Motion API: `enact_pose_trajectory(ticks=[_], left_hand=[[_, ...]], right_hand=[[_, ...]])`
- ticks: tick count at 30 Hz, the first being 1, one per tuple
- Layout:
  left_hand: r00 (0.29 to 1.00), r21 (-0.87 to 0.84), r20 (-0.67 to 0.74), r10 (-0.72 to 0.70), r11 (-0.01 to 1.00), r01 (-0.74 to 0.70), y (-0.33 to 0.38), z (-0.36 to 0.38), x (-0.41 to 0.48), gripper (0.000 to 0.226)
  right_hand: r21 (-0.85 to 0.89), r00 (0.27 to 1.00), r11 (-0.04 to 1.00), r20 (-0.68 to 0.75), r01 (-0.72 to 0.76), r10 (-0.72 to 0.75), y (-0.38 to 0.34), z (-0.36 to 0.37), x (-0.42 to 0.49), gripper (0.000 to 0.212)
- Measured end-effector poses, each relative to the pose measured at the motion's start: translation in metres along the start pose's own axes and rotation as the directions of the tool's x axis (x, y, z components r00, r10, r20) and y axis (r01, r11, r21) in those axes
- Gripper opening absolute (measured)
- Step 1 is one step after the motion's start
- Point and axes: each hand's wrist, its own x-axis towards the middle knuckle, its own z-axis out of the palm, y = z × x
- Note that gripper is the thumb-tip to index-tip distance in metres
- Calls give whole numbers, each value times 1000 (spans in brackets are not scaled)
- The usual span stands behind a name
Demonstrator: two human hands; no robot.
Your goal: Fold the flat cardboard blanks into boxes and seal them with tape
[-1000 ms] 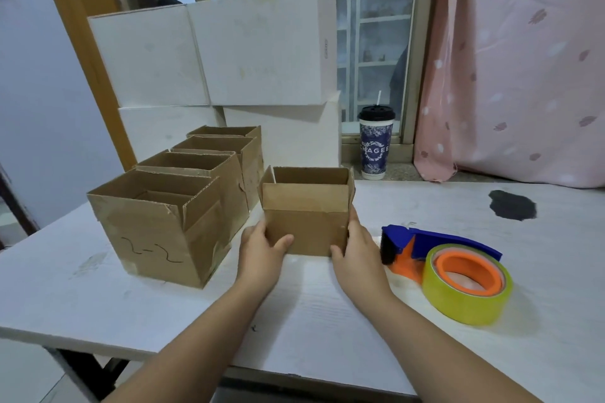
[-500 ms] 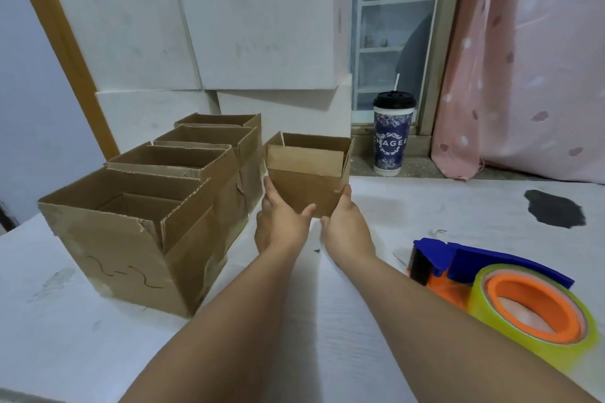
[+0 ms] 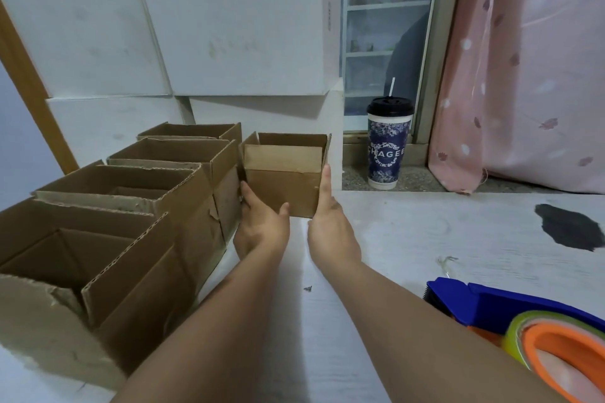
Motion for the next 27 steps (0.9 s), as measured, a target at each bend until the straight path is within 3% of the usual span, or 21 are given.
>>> enact_pose_trajectory(ticks=[4, 7, 12, 23, 27], left_hand=[[991, -76, -119, 56, 995, -66, -2, -2, -8, 58], [988, -85, -12, 151, 985, -151, -2, -4, -10, 32], [962, -56, 54, 268, 963, -265, -1, -4, -13, 44], [983, -94, 9, 185, 978, -184, -1, -9, -16, 46], [979, -110, 28, 202, 974, -198, 0, -9, -17, 35]], right_hand=[[-45, 993, 992, 0, 117, -117, -1, 3, -2, 93], [-92, 991, 987, 42, 128, -125, 0, 5, 1, 75], [-141, 992, 984, 83, 105, -94, 4, 10, 7, 69], [-125, 978, 977, 142, 172, -154, 4, 9, 9, 70], [-143, 978, 976, 156, 163, -140, 4, 3, 9, 70]])
